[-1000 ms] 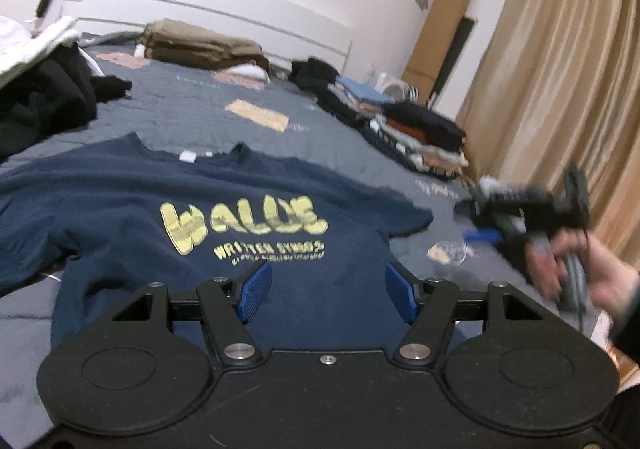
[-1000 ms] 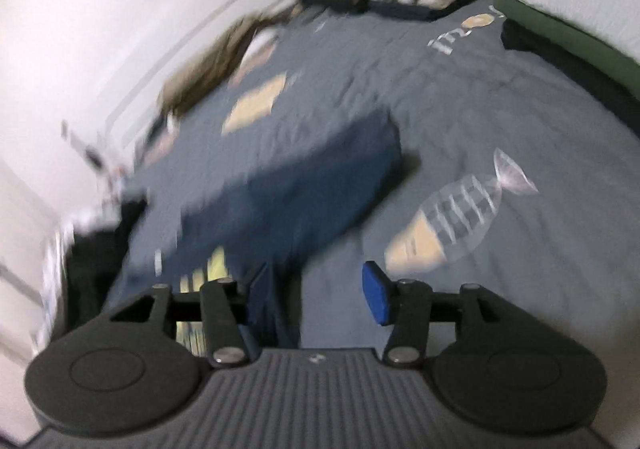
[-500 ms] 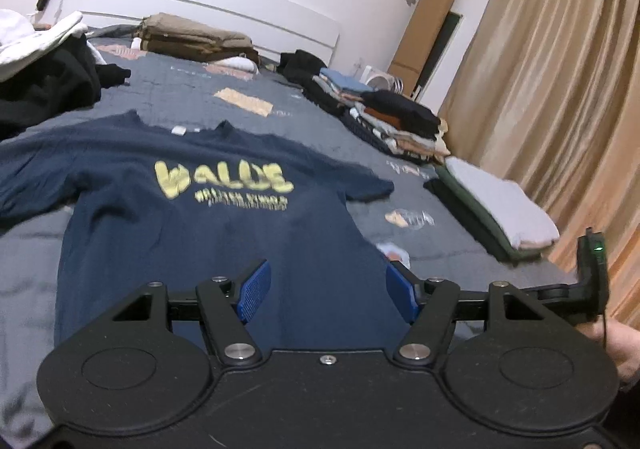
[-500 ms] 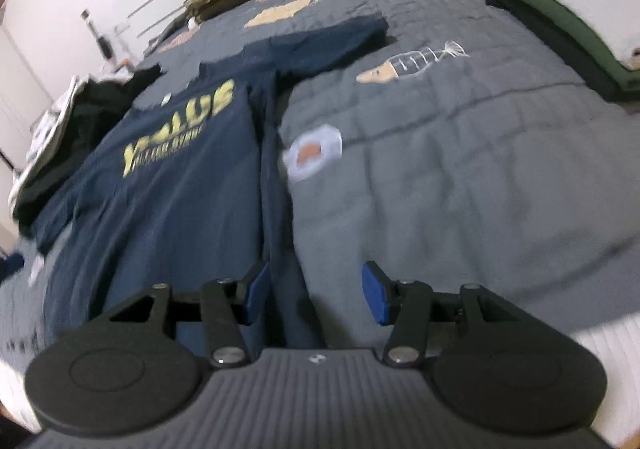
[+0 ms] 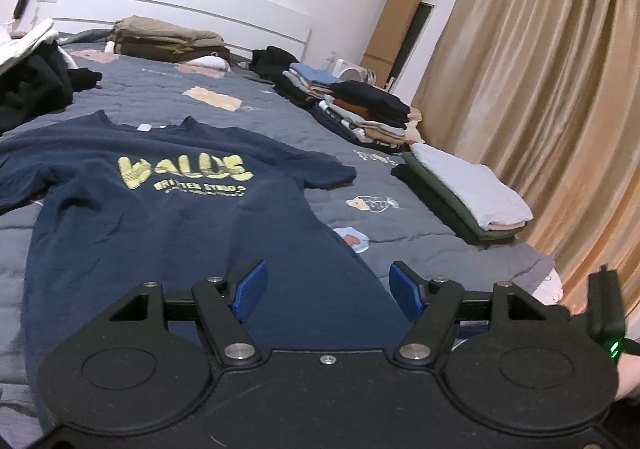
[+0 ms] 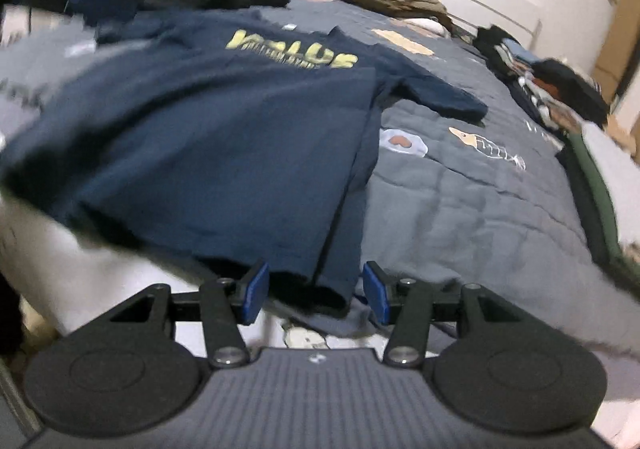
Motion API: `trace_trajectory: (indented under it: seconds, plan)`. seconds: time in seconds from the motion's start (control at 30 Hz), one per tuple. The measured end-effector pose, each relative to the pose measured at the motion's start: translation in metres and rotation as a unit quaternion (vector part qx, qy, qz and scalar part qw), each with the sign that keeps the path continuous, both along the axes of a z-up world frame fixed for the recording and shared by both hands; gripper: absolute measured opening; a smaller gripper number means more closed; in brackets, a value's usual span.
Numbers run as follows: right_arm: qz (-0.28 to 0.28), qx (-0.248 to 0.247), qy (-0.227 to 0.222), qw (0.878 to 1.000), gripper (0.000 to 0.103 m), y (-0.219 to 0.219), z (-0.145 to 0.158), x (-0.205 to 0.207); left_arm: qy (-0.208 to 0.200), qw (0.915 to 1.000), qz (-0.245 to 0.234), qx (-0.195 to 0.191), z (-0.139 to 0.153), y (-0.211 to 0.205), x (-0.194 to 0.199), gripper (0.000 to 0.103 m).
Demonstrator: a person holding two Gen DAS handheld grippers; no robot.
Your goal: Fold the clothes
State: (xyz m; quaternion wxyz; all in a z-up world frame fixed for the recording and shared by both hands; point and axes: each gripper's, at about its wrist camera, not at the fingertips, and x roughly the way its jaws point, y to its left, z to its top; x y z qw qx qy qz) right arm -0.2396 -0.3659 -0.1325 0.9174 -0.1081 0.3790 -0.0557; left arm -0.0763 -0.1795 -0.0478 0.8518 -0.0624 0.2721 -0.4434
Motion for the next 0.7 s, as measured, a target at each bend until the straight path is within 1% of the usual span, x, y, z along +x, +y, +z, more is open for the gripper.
trace_trajectory:
  seconds: [0.13,0.23,0.3,0.33,0.37,0.4,0.43,0.47,0.53,0.6,0.7]
  plan:
    - [-0.005,-0.003,0.007,1.0,0.051,-0.001,-0.01,0.002,-0.002,1.0,-0.007,-0.002,0.0,-0.01,0.001,0.067]
    - [0.0,-0.028,-0.011,1.0,0.051,0.003,-0.012,0.01,-0.002,0.9999,-0.012,-0.001,-0.002,-0.017,0.001,0.067]
    - [0.001,-0.037,-0.013,0.999,0.049,0.003,-0.017,0.016,-0.002,0.9999,-0.017,0.001,-0.003,-0.019,-0.005,0.067]
    - [-0.006,-0.037,-0.015,0.999,0.042,0.002,-0.019,0.016,-0.002,0.9998,-0.019,0.001,-0.003,-0.02,-0.005,0.067]
    - [-0.016,-0.038,-0.018,0.999,0.026,-0.001,-0.018,0.015,-0.003,0.9998,-0.02,0.002,-0.003,-0.021,-0.005,0.067]
    - [-0.025,-0.042,-0.021,0.999,0.017,-0.003,-0.015,0.013,-0.004,0.9998,-0.021,0.002,-0.003,-0.022,-0.006,0.067]
    - [-0.038,-0.047,-0.031,0.998,0.005,-0.006,-0.01,0.01,-0.004,0.9998,-0.021,0.001,-0.003,-0.022,-0.005,0.067]
    - [-0.056,-0.048,-0.052,0.996,0.003,-0.01,-0.002,0.004,-0.003,0.9998,-0.02,0.0,-0.003,-0.022,-0.004,0.067]
    - [-0.084,-0.023,-0.106,0.991,0.002,-0.017,0.021,-0.013,-0.002,0.9998,-0.018,-0.002,-0.003,-0.022,-0.003,0.067]
    - [-0.11,-0.004,-0.159,0.981,0.0,-0.022,0.044,-0.03,0.001,0.9999,-0.015,-0.004,-0.002,-0.021,-0.003,0.067]
    - [-0.136,0.016,-0.224,0.965,0.0,-0.026,0.075,-0.058,0.002,0.9999,-0.01,-0.004,-0.002,-0.022,-0.001,0.067]
